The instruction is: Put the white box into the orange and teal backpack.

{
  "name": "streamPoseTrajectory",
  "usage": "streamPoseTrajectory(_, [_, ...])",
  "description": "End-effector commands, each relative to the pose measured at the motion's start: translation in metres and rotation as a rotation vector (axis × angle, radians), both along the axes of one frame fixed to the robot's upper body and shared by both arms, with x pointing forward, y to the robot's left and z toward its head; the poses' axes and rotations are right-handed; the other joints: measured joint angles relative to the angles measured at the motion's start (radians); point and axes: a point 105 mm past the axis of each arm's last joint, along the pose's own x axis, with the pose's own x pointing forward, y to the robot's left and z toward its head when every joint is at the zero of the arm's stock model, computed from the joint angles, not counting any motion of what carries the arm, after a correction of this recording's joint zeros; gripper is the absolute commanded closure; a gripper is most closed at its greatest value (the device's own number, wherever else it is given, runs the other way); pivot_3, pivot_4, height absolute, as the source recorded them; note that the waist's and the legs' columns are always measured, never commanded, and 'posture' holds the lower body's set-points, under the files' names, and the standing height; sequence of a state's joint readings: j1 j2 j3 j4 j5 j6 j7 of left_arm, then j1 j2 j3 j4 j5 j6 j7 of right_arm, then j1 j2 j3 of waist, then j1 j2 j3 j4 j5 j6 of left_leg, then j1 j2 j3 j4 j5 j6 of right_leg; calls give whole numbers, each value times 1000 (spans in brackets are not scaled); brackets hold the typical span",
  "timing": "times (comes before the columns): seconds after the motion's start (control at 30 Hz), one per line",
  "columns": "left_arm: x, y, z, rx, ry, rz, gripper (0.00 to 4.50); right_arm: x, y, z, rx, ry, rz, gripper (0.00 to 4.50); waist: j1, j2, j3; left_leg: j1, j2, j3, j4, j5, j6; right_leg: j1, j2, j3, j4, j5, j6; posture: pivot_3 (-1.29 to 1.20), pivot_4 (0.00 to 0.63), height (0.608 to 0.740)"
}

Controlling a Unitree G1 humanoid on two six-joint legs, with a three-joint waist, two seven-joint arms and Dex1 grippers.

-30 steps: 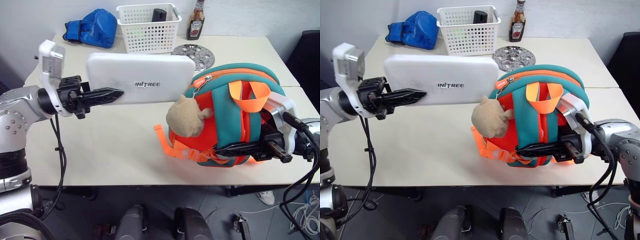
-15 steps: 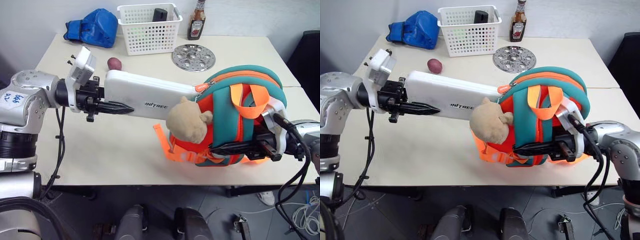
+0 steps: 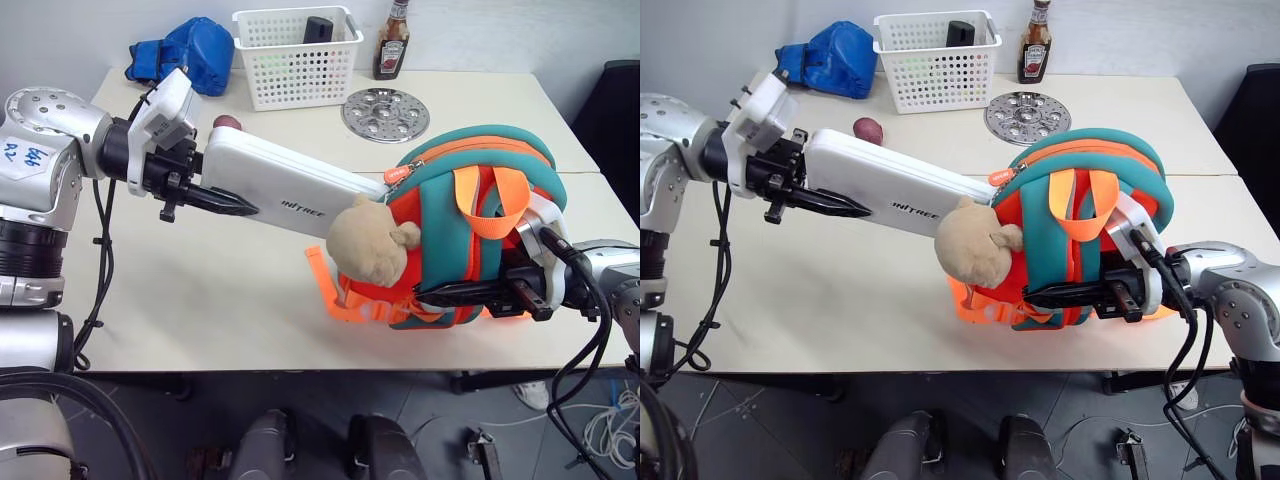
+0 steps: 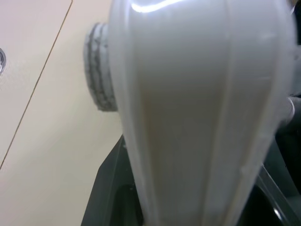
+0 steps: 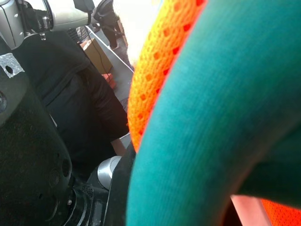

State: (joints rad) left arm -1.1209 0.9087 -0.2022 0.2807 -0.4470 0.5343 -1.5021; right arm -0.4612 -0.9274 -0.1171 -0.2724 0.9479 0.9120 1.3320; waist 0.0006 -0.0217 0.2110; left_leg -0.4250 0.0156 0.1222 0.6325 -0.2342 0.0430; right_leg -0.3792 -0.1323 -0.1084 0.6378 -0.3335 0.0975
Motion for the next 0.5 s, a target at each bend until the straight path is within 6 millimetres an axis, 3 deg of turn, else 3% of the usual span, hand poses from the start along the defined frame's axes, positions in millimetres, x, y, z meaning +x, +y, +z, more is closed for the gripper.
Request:
streamPoseTrajectory(0.03, [-9,-14,4,-5,3,-116,3104,-5,7,3,1,-39,34,4489,1,0,0,0,0,0,0,0,0,0,0,0,0,0,0,0,150,740])
streamPoseTrajectory(0.27, [2,-43,13,-166,7,-122,3104,-5,11,2,7,-42,46,4489,1,0,0,-1,0,-1,3,0,1,0,0,-1,2,0,0,0,150,740])
streamPoseTrajectory(0.5, [8,-57,20,-280,31,-99,3104,-8,14,0,11,-40,56,4489,-4,0,0,-2,0,-1,5,0,1,0,0,-1,5,0,1,0,150,740])
